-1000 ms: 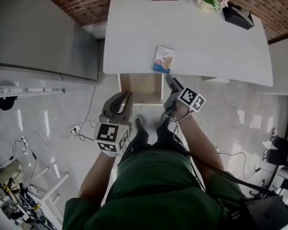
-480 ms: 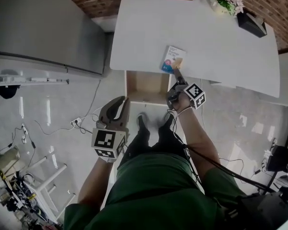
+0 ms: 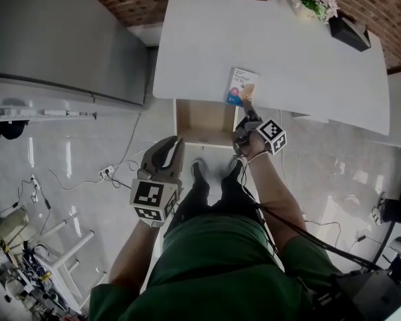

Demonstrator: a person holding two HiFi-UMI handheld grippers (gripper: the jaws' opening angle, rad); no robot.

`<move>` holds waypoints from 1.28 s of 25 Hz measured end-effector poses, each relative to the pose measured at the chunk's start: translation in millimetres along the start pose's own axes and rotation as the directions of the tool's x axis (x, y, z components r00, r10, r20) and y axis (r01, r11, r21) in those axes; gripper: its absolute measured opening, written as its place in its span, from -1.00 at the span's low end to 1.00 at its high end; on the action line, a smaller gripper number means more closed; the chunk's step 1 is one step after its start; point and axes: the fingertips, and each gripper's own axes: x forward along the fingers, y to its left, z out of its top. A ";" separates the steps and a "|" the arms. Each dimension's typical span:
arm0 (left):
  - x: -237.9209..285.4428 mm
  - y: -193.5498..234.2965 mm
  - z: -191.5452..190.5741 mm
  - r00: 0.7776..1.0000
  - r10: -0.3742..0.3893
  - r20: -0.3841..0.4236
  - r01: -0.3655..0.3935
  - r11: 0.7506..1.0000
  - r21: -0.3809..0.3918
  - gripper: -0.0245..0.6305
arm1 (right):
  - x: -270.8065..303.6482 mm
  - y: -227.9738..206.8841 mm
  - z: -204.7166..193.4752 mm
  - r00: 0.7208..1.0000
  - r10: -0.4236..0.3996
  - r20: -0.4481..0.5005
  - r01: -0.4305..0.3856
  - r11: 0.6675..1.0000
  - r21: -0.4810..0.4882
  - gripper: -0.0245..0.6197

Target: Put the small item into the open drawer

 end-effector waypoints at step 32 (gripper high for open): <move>12.3 -45.5 -25.4 1.000 -0.031 -0.001 0.031 0.996 -0.085 -0.78 | -72.8 55.6 -24.4 0.934 0.060 -0.351 -0.263 0.781 -0.566 -0.63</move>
